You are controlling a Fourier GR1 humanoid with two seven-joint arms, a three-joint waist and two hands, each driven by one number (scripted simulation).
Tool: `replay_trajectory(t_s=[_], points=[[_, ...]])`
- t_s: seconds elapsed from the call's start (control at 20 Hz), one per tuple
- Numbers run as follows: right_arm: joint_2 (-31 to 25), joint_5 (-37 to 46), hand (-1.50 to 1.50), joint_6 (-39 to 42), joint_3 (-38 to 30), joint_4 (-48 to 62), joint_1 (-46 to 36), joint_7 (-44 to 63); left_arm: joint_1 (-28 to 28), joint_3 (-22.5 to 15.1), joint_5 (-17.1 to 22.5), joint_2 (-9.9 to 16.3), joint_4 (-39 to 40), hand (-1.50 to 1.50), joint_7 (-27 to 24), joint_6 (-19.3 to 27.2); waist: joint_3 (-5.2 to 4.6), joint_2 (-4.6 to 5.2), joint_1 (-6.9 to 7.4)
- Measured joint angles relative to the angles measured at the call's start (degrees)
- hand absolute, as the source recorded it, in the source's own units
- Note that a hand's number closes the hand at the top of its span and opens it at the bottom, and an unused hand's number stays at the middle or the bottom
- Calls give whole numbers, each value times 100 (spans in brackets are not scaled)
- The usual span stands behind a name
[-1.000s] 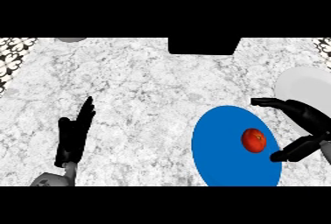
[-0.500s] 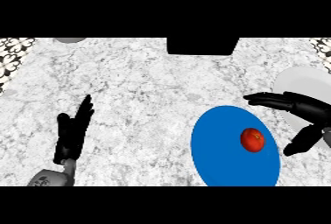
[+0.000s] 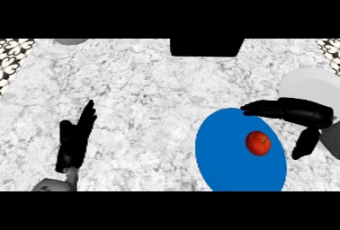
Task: Pick the tomato from the plate and place it in the plate
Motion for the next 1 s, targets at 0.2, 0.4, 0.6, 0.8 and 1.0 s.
replay_trajectory(t_s=[0.2, 0.4, 0.6, 0.8, 1.0], points=[[263, 239, -150, -38, 71, 174, -86, 32, -22, 116, 11, 20, 30, 0, 29, -121, -1, -6, -29], [454, 429, -150, -76, 120, 496, -222, -79, -47, 175, -21, -23, 70, 0, -7, -187, -1, -2, -29], [542, 632, -150, -145, 177, 596, -195, -125, 33, 249, -40, -25, 12, 0, -25, -255, -2, -9, -42], [660, 719, -150, -154, 200, 632, -178, -135, -18, 330, -98, -64, 94, 0, -19, -260, -2, -11, -57], [846, 833, -150, -205, 171, 886, -239, -178, -5, 322, -173, -124, 22, 0, 43, -277, -1, -10, -47]])
